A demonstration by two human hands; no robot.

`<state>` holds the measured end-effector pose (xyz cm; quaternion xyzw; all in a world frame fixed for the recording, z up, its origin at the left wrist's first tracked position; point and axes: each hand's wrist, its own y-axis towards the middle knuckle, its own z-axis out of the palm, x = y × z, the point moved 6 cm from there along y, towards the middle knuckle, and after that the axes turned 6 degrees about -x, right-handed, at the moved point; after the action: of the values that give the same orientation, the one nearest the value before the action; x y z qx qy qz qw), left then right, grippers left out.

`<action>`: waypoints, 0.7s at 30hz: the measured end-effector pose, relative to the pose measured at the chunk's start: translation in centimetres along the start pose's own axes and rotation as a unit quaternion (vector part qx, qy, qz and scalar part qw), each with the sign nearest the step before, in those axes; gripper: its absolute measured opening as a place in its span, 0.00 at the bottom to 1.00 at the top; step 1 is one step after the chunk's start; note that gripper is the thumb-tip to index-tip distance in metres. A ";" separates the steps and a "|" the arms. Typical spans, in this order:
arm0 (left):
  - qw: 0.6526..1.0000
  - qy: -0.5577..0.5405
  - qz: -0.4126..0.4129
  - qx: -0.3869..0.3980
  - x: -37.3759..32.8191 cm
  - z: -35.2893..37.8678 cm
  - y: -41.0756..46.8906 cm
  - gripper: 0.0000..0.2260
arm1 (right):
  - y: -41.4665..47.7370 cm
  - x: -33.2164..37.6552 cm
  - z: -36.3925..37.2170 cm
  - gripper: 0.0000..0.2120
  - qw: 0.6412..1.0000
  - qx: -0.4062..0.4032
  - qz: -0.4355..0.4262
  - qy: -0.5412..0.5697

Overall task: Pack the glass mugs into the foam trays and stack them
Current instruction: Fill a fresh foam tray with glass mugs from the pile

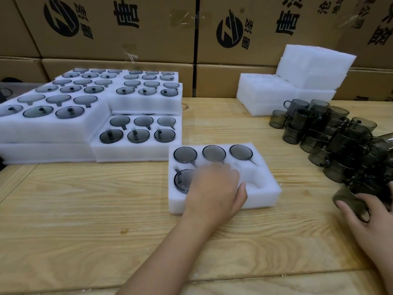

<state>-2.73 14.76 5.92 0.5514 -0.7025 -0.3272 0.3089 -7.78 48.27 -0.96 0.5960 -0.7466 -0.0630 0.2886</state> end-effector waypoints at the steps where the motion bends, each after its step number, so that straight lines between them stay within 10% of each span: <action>1: 1.000 0.001 0.000 -0.002 0.0 0.0 0.0 0.14 | 0.0 0.8 -0.2 0.23 0.999 -0.018 -0.026 -0.008; 14: 1.000 -0.003 -0.001 -0.021 0.1 0.2 -0.1 0.14 | -1.6 8.4 -2.1 0.03 0.991 0.030 -0.108 0.080; 21: 0.996 -0.062 0.023 -0.057 -0.9 -0.4 -0.1 0.22 | -2.3 12.4 -3.5 0.12 0.981 0.023 -0.044 0.186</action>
<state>-2.16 15.54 6.00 0.4953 -0.7128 -0.3936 0.3028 -5.57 37.02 5.33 0.6362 -0.6541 0.0541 0.4056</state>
